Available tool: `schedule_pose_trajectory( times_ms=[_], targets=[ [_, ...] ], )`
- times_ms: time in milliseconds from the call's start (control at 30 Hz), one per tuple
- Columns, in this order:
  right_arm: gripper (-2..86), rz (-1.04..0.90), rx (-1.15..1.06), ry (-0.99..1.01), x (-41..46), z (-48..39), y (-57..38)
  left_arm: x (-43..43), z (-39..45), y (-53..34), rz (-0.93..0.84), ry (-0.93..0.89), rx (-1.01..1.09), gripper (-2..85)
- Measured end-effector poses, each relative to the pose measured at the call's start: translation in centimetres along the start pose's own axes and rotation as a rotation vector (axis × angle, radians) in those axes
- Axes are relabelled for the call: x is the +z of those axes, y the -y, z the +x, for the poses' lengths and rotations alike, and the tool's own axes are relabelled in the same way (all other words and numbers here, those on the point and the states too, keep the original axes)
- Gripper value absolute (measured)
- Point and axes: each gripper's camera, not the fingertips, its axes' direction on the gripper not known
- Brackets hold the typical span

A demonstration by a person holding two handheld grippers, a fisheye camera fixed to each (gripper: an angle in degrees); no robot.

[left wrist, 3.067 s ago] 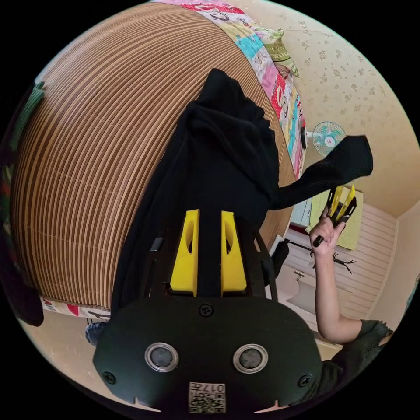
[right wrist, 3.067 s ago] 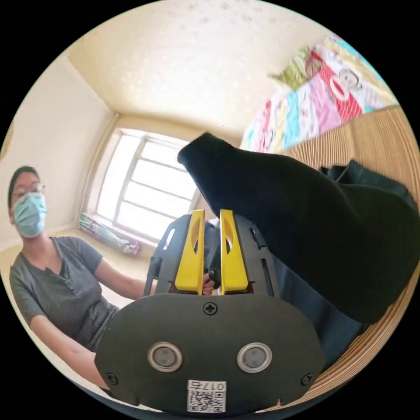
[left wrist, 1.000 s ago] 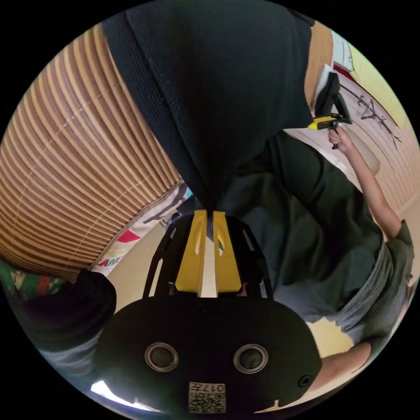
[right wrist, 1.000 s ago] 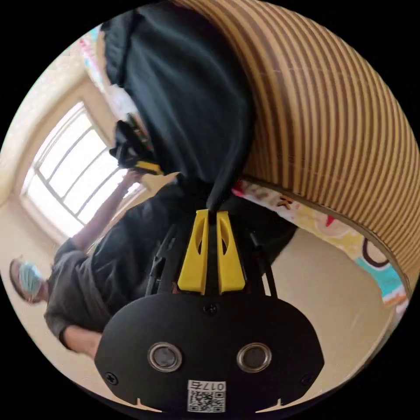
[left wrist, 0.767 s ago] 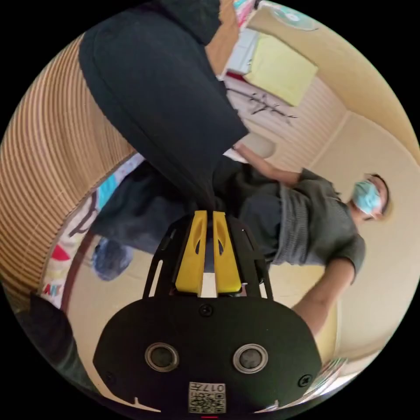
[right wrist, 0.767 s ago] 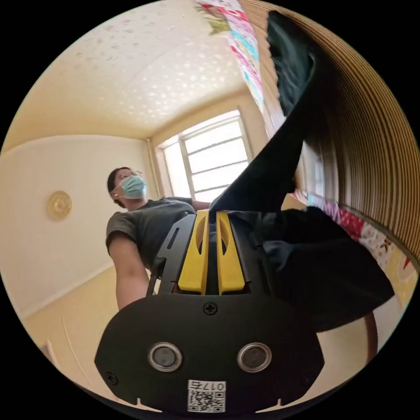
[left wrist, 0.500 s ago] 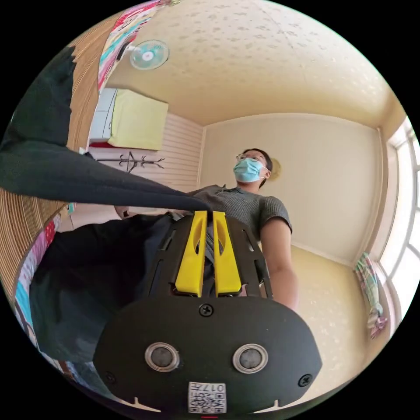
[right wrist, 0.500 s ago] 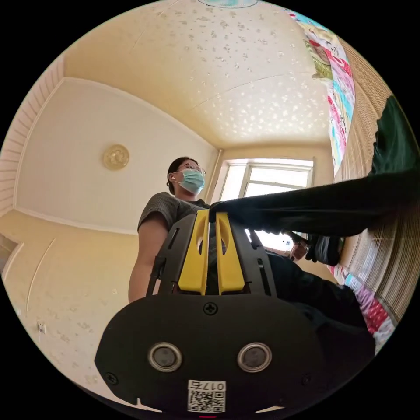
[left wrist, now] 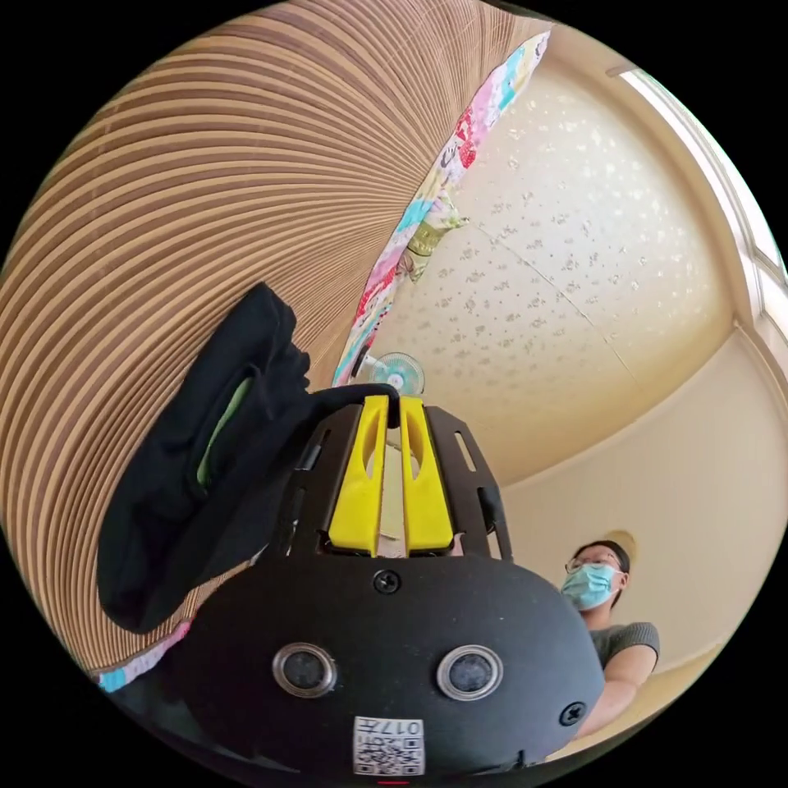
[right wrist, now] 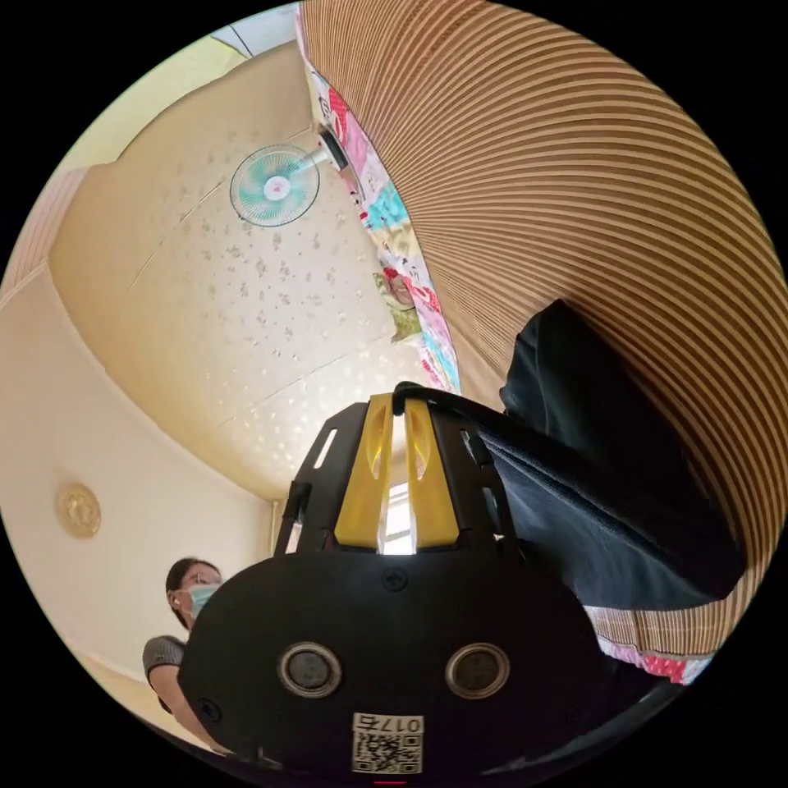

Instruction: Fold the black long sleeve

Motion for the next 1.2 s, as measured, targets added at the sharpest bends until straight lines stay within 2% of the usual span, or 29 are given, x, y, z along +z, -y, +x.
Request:
schedule_pose_trajectory(
  times_ms=[33, 100, 167, 233, 267, 367, 433, 500, 633, 700, 800, 933, 1033, 1133, 1200],
  targets=[
    [1.3, 0.026, 0.007, 0.006, 0.5, 0.0, 0.3, 2.0, -0.3, 1.7, 0.004, 0.04, 0.0, 3.3],
    [0.9, 0.17, -0.044, 0.191, 1.7, 0.0, 1.0, 4.4, -0.8, 4.0, -0.009, 0.134, 0.005, 3.7],
    [0.7, 0.209, -0.019, 0.225, 2.3, 0.0, 1.5, 5.7, -1.5, 5.6, -0.026, 0.232, 0.012, 5.4],
    [0.6, 0.128, -0.012, 0.09, 3.3, -1.0, 2.1, 5.9, -2.0, 6.8, -0.046, 0.261, 0.074, 10.2],
    [0.6, 0.029, -0.045, -0.03, 4.4, -2.1, 2.3, 5.8, -2.1, 6.8, -0.052, 0.287, 0.089, 11.5],
    [0.7, -0.268, -0.157, -0.334, 7.9, -4.4, 1.2, 5.2, -2.3, 5.4, -0.145, 0.543, 0.192, 17.5],
    [0.9, -0.429, -0.193, -0.535, 10.3, -4.5, -0.8, 5.1, -5.1, 3.2, -0.295, 0.692, 0.234, 19.7],
    [1.5, -0.61, -0.198, -0.703, 13.2, -3.1, -4.0, 4.8, -8.4, 1.5, -0.4, 0.73, 0.225, 21.0],
    [4.4, -0.836, -0.18, -0.784, 18.4, 0.2, -9.1, 5.0, -16.6, -2.2, -0.588, 0.893, 0.21, 19.1],
    [7.8, -1.005, -0.19, -0.827, 22.9, 2.3, -11.9, 5.2, -20.4, -2.8, -0.627, 0.902, 0.163, 15.8],
    [11.7, -1.14, -0.208, -0.935, 28.9, 4.5, -14.8, 5.4, -24.4, -3.0, -0.618, 0.873, 0.105, 11.3],
    [15.3, -1.246, -0.224, -1.018, 37.0, 5.8, -18.7, 6.8, -23.6, -5.5, -0.62, 0.946, 0.201, 8.3],
    [17.3, -1.326, -0.25, -1.1, 43.5, 6.0, -22.3, 8.6, -20.7, -9.5, -0.606, 0.916, 0.306, 6.9],
    [18.8, -1.411, -0.324, -1.293, 48.6, 5.9, -26.2, 11.7, -18.9, -13.9, -0.629, 0.924, 0.417, 6.5],
    [19.2, -1.519, -0.392, -1.543, 51.2, 6.5, -29.4, 13.5, -18.6, -16.1, -0.619, 0.986, 0.476, 6.3]
  ],
)
